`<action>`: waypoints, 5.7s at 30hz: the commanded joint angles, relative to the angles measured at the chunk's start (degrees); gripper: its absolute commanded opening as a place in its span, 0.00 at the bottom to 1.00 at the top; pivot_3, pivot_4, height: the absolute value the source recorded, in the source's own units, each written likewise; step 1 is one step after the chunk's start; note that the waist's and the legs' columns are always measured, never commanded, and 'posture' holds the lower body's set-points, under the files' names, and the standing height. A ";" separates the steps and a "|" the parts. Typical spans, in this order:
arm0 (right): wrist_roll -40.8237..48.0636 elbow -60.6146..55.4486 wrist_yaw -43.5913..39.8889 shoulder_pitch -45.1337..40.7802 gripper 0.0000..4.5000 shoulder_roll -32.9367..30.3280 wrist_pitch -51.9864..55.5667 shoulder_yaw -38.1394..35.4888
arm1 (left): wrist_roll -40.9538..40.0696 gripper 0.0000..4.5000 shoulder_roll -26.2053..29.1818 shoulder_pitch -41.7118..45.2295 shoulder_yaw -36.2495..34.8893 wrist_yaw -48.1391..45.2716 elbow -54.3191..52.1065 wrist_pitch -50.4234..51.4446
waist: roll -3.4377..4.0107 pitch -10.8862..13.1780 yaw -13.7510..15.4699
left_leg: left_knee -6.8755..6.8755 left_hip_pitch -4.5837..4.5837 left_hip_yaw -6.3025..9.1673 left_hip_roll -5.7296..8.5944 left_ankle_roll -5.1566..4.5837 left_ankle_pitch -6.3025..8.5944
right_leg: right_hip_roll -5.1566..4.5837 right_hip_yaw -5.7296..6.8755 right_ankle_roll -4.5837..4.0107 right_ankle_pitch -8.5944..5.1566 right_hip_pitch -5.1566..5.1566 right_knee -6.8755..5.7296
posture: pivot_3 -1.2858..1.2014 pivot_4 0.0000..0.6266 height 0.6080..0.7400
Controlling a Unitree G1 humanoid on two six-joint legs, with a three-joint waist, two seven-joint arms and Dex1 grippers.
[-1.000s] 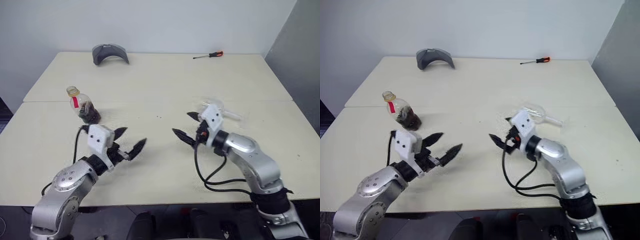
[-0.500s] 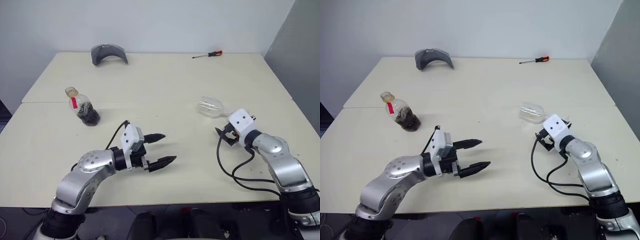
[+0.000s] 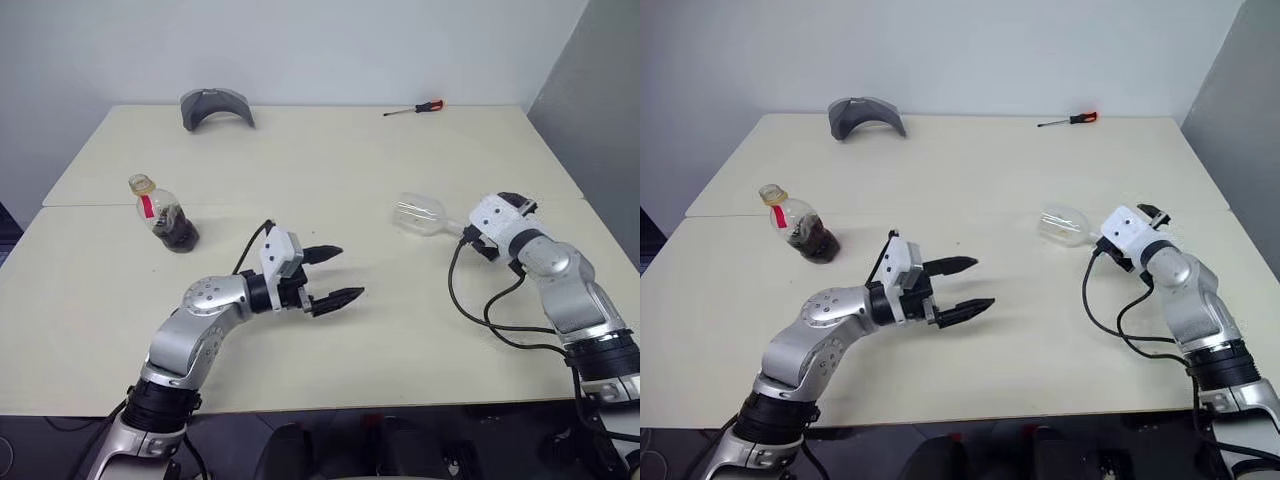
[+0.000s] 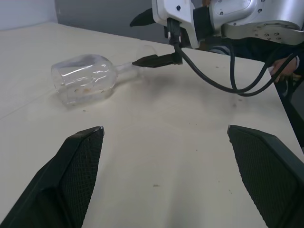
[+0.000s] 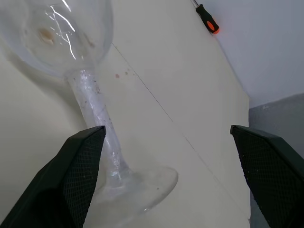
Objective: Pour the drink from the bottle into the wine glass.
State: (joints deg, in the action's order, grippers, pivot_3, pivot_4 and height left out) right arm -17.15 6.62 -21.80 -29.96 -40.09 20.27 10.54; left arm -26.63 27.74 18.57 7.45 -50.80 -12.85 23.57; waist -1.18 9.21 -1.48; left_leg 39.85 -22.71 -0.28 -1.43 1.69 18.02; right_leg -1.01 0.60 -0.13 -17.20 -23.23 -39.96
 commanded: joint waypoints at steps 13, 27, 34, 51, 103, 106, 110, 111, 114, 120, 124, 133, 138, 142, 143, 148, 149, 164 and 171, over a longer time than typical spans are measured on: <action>-3.61 8.74 -2.28 -6.06 1.00 1.73 -5.77 2.16 | 0.20 0.99 -1.25 -1.08 -1.57 2.07 -2.02 -0.76 | 0.00 0.00 -0.01 | 0.03 0.00 -0.01 0.00 0.04 -0.02 | -0.02 0.00 0.00 0.00 0.00 -0.01 | 0.52 0.24 1.00; -9.76 25.19 -0.04 -14.76 0.91 4.52 -15.33 7.11 | -0.10 1.00 -0.78 -0.69 -2.36 3.20 -2.66 -0.14 | 0.01 0.00 -0.06 | 0.04 -0.01 -0.04 0.00 0.08 -0.04 | -0.04 0.00 0.00 0.00 0.00 -0.01 | 0.52 0.24 1.00; -10.29 24.07 -1.12 -14.14 0.41 4.63 -16.15 7.29 | -0.12 1.00 -0.96 -0.19 -2.07 3.63 -3.62 0.35 | 0.01 0.00 -0.06 | 0.05 -0.01 -0.05 0.00 0.08 -0.04 | -0.04 -0.01 0.00 0.01 0.00 -0.02 | 0.52 0.24 1.00; 4.04 21.88 -0.19 -15.97 0.04 18.37 -21.15 -1.24 | -3.56 1.00 2.22 -5.41 -5.14 4.74 -10.13 4.95 | 0.04 0.02 -0.52 | 0.03 0.01 -0.05 -0.09 0.08 -0.05 | 0.02 -0.01 -0.01 0.01 -0.03 -0.07 | 0.52 0.24 1.00; 19.55 10.17 -0.89 -4.46 0.04 36.74 -0.96 -2.43 | -7.19 1.00 -0.68 -25.07 -22.46 30.52 -27.81 11.58 | 0.09 -0.22 0.96 | -0.01 0.10 0.02 -0.02 -0.09 0.06 | -0.10 0.07 -0.01 0.01 0.09 -0.02 | 0.52 0.24 1.00; 20.04 6.66 -1.41 -3.56 0.04 35.78 2.79 -1.97 | -7.13 1.00 -0.67 -24.52 -21.96 30.64 -27.96 11.87 | 0.09 -0.23 1.02 | -0.02 0.12 0.01 -0.02 -0.13 0.08 | -0.09 0.07 -0.01 0.01 0.09 -0.03 | 0.52 0.24 1.00; 19.86 4.13 -2.01 -3.34 0.04 34.43 5.31 -1.07 | -7.25 1.00 -0.72 -23.82 -21.62 31.12 -28.13 12.19 | 0.09 -0.23 1.01 | -0.02 0.12 0.01 -0.02 -0.14 0.08 | -0.08 0.07 -0.01 0.01 0.09 -0.03 | 0.52 0.24 1.00; 19.91 3.92 -2.06 -3.52 0.04 34.29 5.69 -0.99 | -7.29 1.00 -0.72 -23.69 -21.54 31.21 -28.15 12.25 | 0.09 -0.23 1.01 | -0.02 0.13 0.01 -0.02 -0.14 0.08 | -0.08 0.07 -0.01 0.01 0.09 -0.03 | 0.52 0.24 1.00; 21.22 4.83 -1.53 -5.29 0.04 35.59 4.38 -2.16 | -7.45 1.00 -0.70 -23.64 -21.49 31.55 -28.38 12.31 | 0.09 -0.22 1.00 | -0.02 0.13 0.01 -0.02 -0.14 0.08 | -0.08 0.07 -0.01 0.01 0.09 -0.03 | 0.52 0.24 1.00; 21.98 11.53 -0.68 -10.40 0.04 39.30 -4.40 -3.45 | -7.85 1.00 -0.14 -24.16 -22.65 31.60 -28.90 12.44 | 0.10 -0.21 0.51 | -0.04 0.11 0.00 -0.04 -0.14 0.08 | -0.05 0.06 -0.01 0.01 0.06 -0.03 | 0.52 0.24 1.00; 22.79 18.00 1.06 -14.48 0.04 42.74 -10.36 -5.35 | -8.15 1.00 0.15 -25.68 -23.33 31.57 -29.80 12.56 | 0.14 -0.17 -0.16 | -0.08 0.10 0.00 -0.06 -0.12 0.07 | -0.04 0.06 -0.01 0.01 0.03 -0.03 | 0.52 0.24 1.00; 22.25 25.91 2.27 -16.78 0.04 45.97 -16.47 -5.81 | -8.11 1.00 0.10 -25.44 -23.66 32.08 -30.10 12.73 | 0.14 -0.17 -0.20 | -0.13 0.08 -0.01 -0.06 -0.01 0.01 | -0.05 0.06 -0.01 0.01 0.01 -0.01 | 0.52 0.24 1.00; 20.69 28.37 3.15 -14.23 0.04 47.39 -18.32 -4.06 | -8.02 1.00 0.13 -25.03 -23.61 32.16 -29.79 12.77 | 0.14 -0.17 -0.20 | -0.13 0.08 -0.01 -0.07 -0.01 0.01 | -0.05 0.06 -0.01 0.01 0.01 0.00 | 0.52 0.24 1.00; 18.84 31.27 4.54 -12.71 0.04 48.39 -20.65 -3.00 | -7.95 1.00 -0.06 -24.72 -23.23 32.36 -29.63 12.79 | 0.13 -0.18 -0.24 | -0.13 0.09 -0.03 -0.07 0.00 0.01 | -0.05 0.04 -0.01 0.01 0.01 -0.01 | 0.52 0.24 1.00; 18.55 32.10 5.03 -12.73 0.04 48.44 -20.93 -2.94 | -8.01 1.00 -0.07 -24.60 -23.16 32.42 -29.65 12.87 | 0.13 -0.18 -0.24 | -0.12 0.10 -0.03 -0.07 0.00 0.01 | -0.05 0.04 -0.01 0.01 0.02 -0.02 | 0.52 0.24 1.00; 16.90 32.46 5.74 -13.03 0.04 47.04 -20.93 -2.31 | -8.18 1.00 0.14 -24.41 -23.15 32.22 -29.48 13.03 | 0.12 -0.19 -0.24 | -0.13 0.15 -0.03 -0.07 0.00 0.00 | -0.05 0.04 -0.01 0.01 0.05 -0.02 | 0.52 0.24 1.00; 16.54 31.92 5.49 -12.85 0.04 46.51 -20.73 -1.99 | -8.19 1.00 0.16 -24.33 -23.13 32.22 -29.48 13.08 | 0.13 -0.19 -0.24 | -0.13 0.15 -0.03 -0.07 0.00 0.00 | -0.05 0.04 -0.01 0.01 0.05 -0.03 | 0.52 0.24 1.00; 17.16 23.70 1.63 -9.45 0.57 44.40 -15.96 -1.63 | -7.27 1.00 -0.11 -23.11 -22.59 31.73 -28.02 12.43 | 0.14 -0.17 -0.18 | -0.13 0.09 -0.02 -0.06 -0.01 0.01 | -0.05 0.04 -0.01 0.01 0.03 0.00 | 0.52 0.24 1.00; 20.58 11.62 -2.28 -4.88 0.98 41.44 -8.78 -1.98 | -6.60 1.00 -0.71 -22.69 -22.02 31.67 -27.38 11.81 | 0.14 -0.17 -0.16 | -0.15 0.10 -0.01 -0.07 -0.04 0.03 | -0.05 0.05 -0.01 0.01 0.02 0.00 | 0.52 0.24 1.00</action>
State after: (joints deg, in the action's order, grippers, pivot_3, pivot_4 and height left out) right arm 1.84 24.01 -22.42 -36.11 1.97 9.70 8.58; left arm -33.52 27.22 -4.48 -14.19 -19.24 -39.78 36.85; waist -1.04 9.05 -1.64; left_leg 39.70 -22.62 -0.29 -1.50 1.65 18.05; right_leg -1.06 0.65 -0.14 -17.19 -23.21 -39.95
